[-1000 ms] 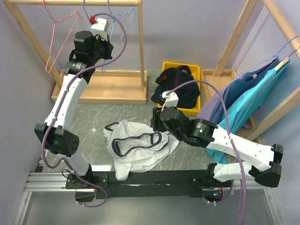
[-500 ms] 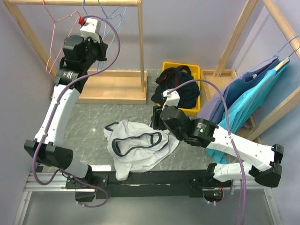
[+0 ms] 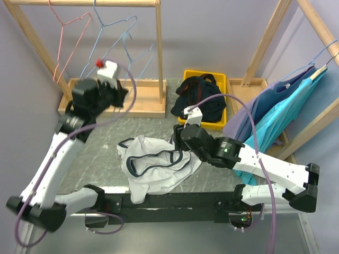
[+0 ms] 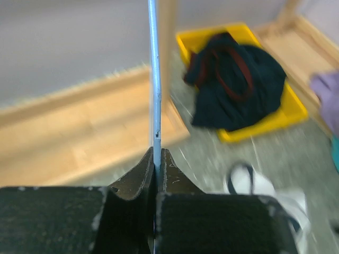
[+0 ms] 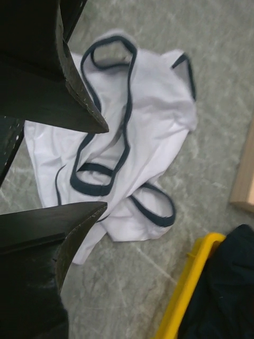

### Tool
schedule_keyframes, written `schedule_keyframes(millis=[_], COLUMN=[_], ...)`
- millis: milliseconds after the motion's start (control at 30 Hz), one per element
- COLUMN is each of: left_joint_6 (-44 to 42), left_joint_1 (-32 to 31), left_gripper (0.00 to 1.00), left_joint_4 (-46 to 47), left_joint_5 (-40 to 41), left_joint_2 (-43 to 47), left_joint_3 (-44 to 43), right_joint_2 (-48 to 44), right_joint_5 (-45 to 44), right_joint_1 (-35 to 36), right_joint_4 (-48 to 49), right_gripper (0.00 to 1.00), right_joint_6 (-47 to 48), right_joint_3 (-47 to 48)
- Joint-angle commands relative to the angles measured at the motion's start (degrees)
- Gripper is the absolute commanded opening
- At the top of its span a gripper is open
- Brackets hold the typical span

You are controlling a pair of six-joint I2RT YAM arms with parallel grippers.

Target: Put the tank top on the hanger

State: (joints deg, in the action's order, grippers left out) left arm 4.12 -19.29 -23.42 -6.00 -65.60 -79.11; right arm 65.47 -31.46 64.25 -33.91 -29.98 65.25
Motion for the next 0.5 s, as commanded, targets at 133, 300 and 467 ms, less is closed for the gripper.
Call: schedule_keyframes(millis=[133,300,467], left_joint_6=[7.12,10.47,10.55], left_joint_1=[-10.59,-15.86,-15.96], left_gripper=[0.01,0.01,0.01], left_joint_4=[-11.20,-17.88,-25.26], left_joint_5=[1.25,-1.02,-0.94], left_joint_2=[20.30,28.68,26.33], left_joint_3=[19.57,21.55,16.89], right_joint_2=[-1.14,0.44,6.15], right_joint_5=[0.52,4.12,5.09], right_joint_1=[-0.44,-0.88,-1.23], right_joint_4=[2.97,6.05,7.46], right_gripper=[0.59,0.57,0.55], right_joint_6=[-3.15,-4.04,-3.69], right_joint_3=[-9.35,-14.10,-13.14])
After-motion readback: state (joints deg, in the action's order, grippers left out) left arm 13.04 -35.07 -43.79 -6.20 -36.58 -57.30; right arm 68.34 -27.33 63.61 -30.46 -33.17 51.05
